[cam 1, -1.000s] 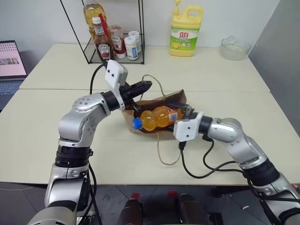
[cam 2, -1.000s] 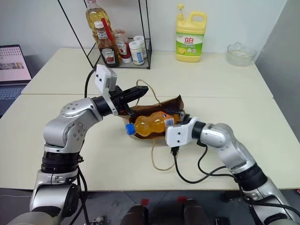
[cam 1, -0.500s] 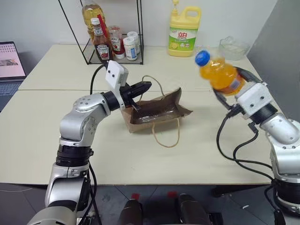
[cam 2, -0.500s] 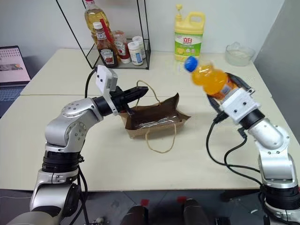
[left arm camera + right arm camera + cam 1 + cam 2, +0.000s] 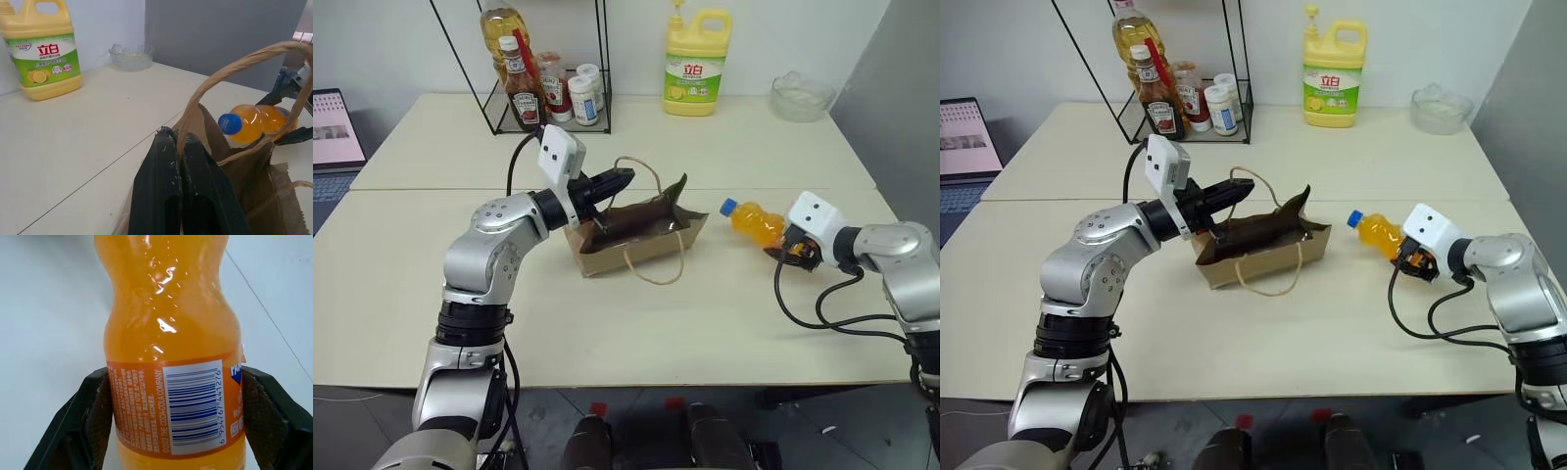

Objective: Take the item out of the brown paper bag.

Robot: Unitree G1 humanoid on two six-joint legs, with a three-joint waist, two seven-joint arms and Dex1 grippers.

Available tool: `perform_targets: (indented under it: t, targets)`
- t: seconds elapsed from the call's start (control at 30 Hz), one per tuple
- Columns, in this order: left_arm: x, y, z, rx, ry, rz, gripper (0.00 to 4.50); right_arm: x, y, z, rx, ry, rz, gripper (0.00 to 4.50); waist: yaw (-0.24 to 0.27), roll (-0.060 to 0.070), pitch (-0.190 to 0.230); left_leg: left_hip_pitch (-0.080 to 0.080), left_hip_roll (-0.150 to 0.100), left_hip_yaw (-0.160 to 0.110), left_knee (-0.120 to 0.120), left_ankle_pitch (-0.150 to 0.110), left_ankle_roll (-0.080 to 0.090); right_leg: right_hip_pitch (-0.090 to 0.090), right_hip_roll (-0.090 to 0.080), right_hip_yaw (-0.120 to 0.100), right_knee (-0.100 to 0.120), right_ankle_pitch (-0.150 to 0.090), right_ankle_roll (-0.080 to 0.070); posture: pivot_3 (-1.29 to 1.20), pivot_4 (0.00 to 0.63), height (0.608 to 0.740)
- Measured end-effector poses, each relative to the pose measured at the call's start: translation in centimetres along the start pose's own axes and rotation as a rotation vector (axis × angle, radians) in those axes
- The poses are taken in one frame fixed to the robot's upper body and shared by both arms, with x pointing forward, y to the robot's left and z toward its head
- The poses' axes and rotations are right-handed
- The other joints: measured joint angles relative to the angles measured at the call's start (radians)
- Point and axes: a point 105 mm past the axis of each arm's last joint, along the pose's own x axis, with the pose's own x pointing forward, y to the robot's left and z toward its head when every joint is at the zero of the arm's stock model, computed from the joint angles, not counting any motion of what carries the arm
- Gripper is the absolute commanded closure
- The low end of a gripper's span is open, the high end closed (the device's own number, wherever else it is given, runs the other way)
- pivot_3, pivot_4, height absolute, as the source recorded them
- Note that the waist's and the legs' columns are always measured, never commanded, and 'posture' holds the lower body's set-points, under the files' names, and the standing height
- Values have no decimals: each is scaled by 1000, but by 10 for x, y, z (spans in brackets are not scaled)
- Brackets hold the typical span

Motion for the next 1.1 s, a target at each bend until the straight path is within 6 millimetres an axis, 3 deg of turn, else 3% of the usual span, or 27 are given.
perform_targets:
  t: [0.03,0.3,0.47,0.57,0.63,0.73,0.97,1.0,1.1]
  targets:
    - [0,0,0,0,0,1,4500,3,3,-2,-9,8,16,27,0,0,0,0,0,0,0,0,0,0,0,0,0,0,0,0,150,740]
    - [-2,0,-2,1,4,9,4500,8,4,-5,-51,22,21,27,0,0,0,0,0,0,0,2,-3,0,0,0,0,0,0,0,150,740]
    - [-7,7,-1,9,8,44,4500,-7,5,22,-61,-101,-20,27,1,0,0,0,0,0,0,2,-3,0,0,0,0,0,0,0,150,740]
    - [-11,11,2,-1,0,62,3926,-18,8,50,38,-274,-69,0,0,0,0,0,0,-1,0,2,-3,0,0,0,1,0,0,0,150,740]
    - [-14,14,4,-16,-4,63,3346,-23,16,57,87,-345,-92,0,2,0,0,0,0,-1,0,2,-3,0,0,-1,1,0,0,0,150,740]
    - [-24,22,9,-27,3,75,2441,-20,32,45,131,-348,-109,0,6,0,0,0,-1,-1,0,2,-3,1,-1,-1,1,0,0,0,150,740]
    - [-42,40,19,-31,-6,154,306,-22,30,45,222,-417,-273,0,2,0,0,1,0,-1,0,2,-3,1,0,-1,2,0,0,0,150,740]
    - [-51,47,19,-29,-9,203,77,-24,32,44,239,-428,-292,0,0,0,0,1,0,-1,0,2,-3,0,0,-1,1,0,0,0,150,740]
    - [-81,68,10,-40,-10,382,34,-27,47,36,298,-431,-328,0,-2,0,-1,1,1,-1,-1,2,-3,0,0,-1,1,0,0,0,150,740]
